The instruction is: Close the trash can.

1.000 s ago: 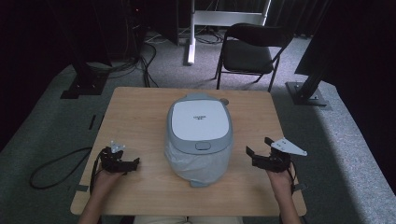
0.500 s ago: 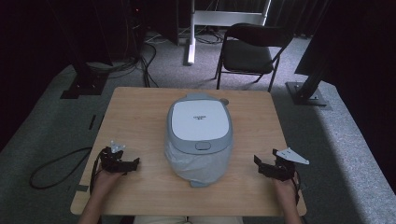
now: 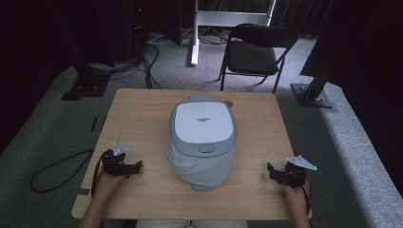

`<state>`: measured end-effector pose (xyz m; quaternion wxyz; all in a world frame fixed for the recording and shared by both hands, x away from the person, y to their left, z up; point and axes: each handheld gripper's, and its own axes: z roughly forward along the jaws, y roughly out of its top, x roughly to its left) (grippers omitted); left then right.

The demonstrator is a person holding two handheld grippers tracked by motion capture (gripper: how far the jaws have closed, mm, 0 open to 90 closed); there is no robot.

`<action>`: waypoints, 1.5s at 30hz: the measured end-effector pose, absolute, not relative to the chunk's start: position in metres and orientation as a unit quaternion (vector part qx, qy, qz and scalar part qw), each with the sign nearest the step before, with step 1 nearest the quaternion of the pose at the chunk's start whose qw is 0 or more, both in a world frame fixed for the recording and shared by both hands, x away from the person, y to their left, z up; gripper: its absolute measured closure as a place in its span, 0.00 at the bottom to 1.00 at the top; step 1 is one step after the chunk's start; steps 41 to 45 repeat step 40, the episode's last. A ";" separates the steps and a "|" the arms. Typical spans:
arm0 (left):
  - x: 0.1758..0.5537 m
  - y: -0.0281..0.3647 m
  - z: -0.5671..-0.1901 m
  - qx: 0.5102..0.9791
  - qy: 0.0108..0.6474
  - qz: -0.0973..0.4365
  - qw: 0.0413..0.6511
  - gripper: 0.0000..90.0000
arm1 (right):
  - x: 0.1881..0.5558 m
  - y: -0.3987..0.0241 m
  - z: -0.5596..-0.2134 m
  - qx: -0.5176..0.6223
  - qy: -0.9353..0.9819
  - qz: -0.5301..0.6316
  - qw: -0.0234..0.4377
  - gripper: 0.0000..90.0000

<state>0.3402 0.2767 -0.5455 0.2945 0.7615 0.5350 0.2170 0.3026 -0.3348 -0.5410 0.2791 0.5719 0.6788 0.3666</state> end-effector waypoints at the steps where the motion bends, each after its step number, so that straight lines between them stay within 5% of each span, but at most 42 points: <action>1: 0.340 0.277 -0.546 0.762 0.535 0.217 0.295 0.01 | 0.303 -0.337 -0.542 0.577 0.674 0.369 0.279 0.12; 45: 0.340 0.277 -0.546 0.761 0.536 0.218 0.295 0.01 | 0.326 -0.344 -0.551 0.633 0.667 0.290 0.264 0.12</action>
